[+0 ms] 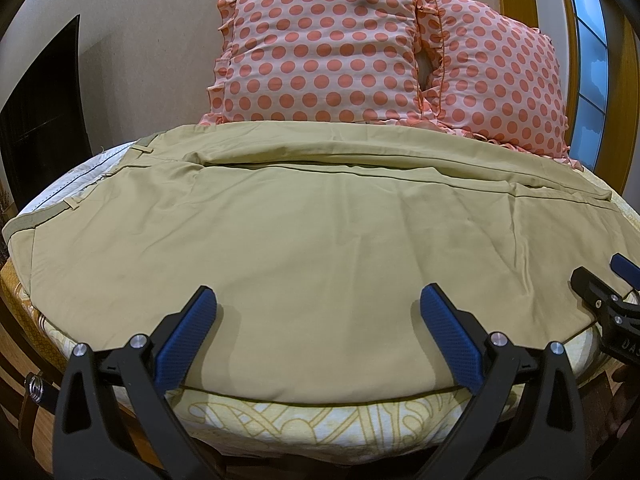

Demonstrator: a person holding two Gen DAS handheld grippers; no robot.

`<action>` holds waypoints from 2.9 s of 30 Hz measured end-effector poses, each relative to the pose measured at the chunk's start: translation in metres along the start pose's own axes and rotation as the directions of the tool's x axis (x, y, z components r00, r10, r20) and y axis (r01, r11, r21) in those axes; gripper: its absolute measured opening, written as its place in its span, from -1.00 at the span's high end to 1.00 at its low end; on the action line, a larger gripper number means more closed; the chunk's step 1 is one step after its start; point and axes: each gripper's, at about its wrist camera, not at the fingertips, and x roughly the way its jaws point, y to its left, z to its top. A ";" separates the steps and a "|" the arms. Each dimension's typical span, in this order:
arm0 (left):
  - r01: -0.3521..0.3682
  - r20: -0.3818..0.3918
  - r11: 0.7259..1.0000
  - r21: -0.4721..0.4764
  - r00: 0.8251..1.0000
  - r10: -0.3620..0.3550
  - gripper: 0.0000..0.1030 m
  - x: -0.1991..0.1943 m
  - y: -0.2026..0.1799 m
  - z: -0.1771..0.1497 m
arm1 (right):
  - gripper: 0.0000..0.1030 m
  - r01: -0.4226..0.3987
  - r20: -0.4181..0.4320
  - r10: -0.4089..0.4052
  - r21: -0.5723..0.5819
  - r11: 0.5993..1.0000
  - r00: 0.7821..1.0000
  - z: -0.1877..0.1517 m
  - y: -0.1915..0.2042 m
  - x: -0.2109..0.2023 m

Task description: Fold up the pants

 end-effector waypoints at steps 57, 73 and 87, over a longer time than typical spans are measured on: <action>0.125 0.090 0.981 -0.150 0.990 -0.112 -0.96 0.004 0.060 0.060 | 0.93 -0.176 0.152 0.091 0.801 0.572 0.984 0.037 -0.244 -0.001; 0.309 0.032 0.869 -0.386 0.946 -0.322 -0.96 0.057 0.118 0.126 | 0.91 -0.157 0.087 0.158 0.845 0.512 0.984 0.014 -0.269 0.049; 0.064 -0.192 0.781 -0.621 0.954 -0.232 -0.89 0.201 0.151 0.201 | 0.93 -0.309 0.281 0.140 0.766 0.564 0.950 0.002 -0.274 -0.021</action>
